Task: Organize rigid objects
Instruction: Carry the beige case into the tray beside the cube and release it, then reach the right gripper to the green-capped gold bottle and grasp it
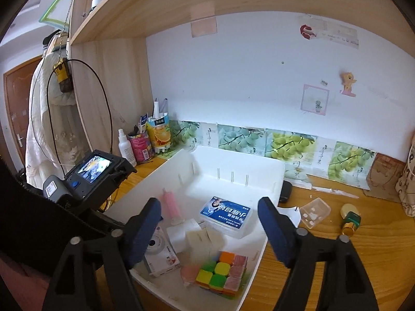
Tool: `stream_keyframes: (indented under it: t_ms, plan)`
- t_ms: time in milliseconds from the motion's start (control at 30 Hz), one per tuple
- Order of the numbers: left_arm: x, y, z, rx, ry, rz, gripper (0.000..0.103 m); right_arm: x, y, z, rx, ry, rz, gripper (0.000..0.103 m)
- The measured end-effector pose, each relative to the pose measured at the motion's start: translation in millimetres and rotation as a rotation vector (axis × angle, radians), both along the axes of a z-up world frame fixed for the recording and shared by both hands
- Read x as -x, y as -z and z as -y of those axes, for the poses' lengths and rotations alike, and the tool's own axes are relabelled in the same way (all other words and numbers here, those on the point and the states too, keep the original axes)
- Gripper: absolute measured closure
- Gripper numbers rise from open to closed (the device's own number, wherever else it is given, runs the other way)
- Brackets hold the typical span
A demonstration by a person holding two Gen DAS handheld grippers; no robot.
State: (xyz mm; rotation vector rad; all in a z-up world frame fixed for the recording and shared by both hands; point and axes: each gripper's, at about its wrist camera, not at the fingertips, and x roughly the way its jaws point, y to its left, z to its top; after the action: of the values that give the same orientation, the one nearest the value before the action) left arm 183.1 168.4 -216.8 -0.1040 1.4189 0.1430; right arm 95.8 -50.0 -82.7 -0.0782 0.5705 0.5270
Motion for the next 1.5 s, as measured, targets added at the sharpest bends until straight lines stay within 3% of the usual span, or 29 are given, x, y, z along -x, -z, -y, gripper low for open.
stream_keyframes:
  t_ms: [600,800,1100,1500]
  plan:
    - [-14.2,1.3,-2.5,-0.01,-0.058,-0.013,0.082,-21.7,14.5,57.9,0.033,0.162,-0.096,0.021]
    - [-19.3,-1.5,0.1,-0.058,-0.084,-0.048,0.082,-51.5,20.1,100.6,0.03,0.252,-0.138,0.021]
    - [-29.0,2.5,6.2,-0.129,-0.132,-0.105,0.081,-115.8,46.4,168.0,-0.055,0.437,-0.264,0.021]
    - [-39.1,8.9,9.7,-0.149,-0.207,-0.126,0.08,-186.8,100.0,202.7,-0.079,0.541,-0.386,0.021]
